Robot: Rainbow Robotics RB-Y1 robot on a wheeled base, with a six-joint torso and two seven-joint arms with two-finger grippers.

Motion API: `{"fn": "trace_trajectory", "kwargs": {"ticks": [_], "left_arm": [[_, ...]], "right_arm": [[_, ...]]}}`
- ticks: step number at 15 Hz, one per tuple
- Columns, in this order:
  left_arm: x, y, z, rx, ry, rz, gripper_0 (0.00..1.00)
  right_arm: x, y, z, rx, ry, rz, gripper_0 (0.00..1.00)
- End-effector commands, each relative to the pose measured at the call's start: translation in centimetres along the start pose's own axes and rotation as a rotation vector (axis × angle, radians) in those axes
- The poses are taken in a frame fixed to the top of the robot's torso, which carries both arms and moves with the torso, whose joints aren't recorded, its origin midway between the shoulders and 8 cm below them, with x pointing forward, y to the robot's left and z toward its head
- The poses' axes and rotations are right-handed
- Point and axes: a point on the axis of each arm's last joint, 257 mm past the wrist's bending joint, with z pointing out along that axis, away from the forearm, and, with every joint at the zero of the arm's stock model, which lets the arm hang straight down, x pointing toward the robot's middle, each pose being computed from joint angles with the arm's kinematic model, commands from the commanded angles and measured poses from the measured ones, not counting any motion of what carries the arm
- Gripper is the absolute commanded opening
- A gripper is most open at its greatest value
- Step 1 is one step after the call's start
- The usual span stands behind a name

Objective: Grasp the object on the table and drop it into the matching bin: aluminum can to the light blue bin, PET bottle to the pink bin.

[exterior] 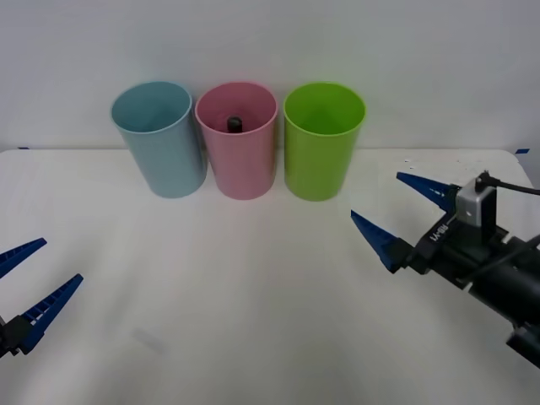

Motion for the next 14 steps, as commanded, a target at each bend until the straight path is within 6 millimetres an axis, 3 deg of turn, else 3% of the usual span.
{"fn": "trace_trajectory", "kwargs": {"ticks": [1,6,10,14], "left_arm": [[0.0,0.0,0.0,0.000,0.000,0.000,1.00],[0.0,0.0,0.0,0.000,0.000,0.000,1.00],[0.0,0.0,0.0,0.000,0.000,0.000,1.00],[0.0,0.0,0.0,0.000,0.000,0.000,1.00]], "right_arm": [[1.8,0.5,-3.5,-0.004,0.042,0.006,1.00],[4.4,1.3,-9.6,0.009,0.081,-0.032,1.00],[5.6,1.3,-12.9,0.047,0.104,-0.081,1.00],[7.2,0.7,-14.9,0.060,0.115,-0.108,1.00]]}}
